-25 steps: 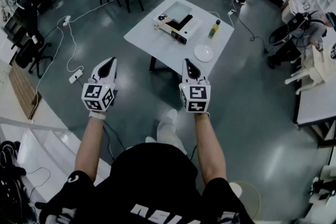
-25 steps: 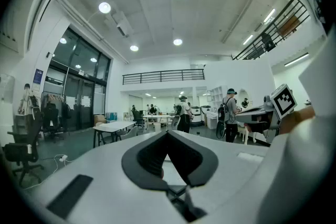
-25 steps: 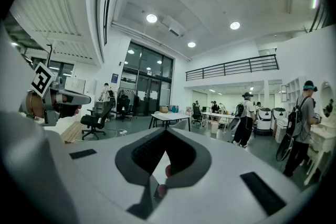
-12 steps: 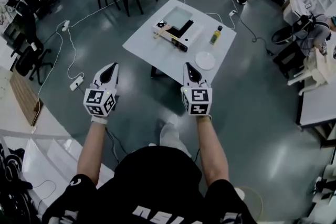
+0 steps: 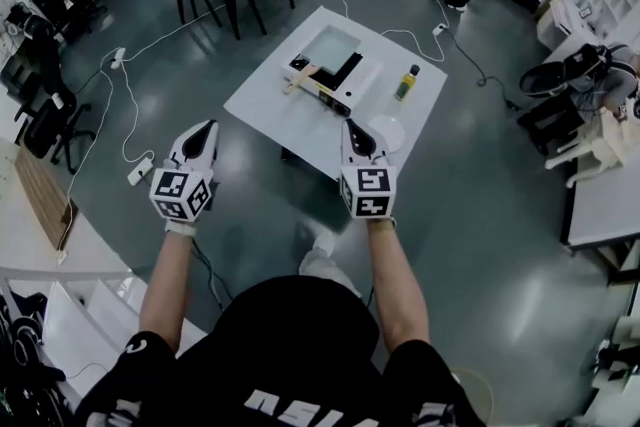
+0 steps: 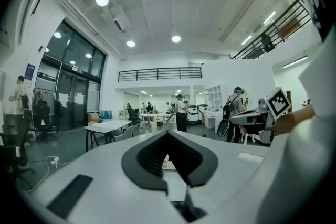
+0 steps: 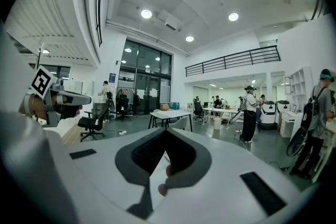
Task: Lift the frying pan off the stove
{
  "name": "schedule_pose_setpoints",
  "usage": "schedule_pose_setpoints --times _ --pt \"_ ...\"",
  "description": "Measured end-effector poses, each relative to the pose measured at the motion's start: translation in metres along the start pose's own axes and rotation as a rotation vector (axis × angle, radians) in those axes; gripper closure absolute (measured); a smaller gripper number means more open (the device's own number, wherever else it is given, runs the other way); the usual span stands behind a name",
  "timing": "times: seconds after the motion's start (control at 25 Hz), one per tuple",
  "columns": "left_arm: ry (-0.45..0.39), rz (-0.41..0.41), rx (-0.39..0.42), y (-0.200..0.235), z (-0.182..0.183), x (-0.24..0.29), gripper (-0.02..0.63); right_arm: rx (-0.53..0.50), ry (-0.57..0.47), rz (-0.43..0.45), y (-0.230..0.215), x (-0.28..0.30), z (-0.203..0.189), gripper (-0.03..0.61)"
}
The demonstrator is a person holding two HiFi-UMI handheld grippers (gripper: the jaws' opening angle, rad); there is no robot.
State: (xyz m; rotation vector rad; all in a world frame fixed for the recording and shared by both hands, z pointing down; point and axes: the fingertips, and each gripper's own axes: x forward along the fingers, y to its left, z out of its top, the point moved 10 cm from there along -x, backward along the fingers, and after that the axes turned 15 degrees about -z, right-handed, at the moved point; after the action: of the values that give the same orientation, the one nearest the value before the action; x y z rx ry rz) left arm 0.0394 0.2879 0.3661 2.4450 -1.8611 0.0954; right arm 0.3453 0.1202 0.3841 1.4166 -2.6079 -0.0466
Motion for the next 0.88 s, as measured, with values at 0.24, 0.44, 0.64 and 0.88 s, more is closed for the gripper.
schedule_pose_setpoints --times 0.24,0.44,0.64,0.88 --pt "0.003 0.006 -0.004 0.017 0.006 0.031 0.617 -0.009 0.008 0.019 -0.011 0.033 0.004 0.588" --pt "0.003 0.004 -0.011 0.024 0.008 0.059 0.617 -0.011 0.027 0.026 -0.027 0.055 0.003 0.588" --pt "0.004 -0.011 -0.013 0.028 0.006 0.088 0.617 -0.011 0.026 0.022 -0.042 0.075 0.002 0.588" --pt "0.009 -0.019 -0.016 0.033 0.004 0.120 0.617 -0.004 0.038 0.029 -0.059 0.098 -0.001 0.588"
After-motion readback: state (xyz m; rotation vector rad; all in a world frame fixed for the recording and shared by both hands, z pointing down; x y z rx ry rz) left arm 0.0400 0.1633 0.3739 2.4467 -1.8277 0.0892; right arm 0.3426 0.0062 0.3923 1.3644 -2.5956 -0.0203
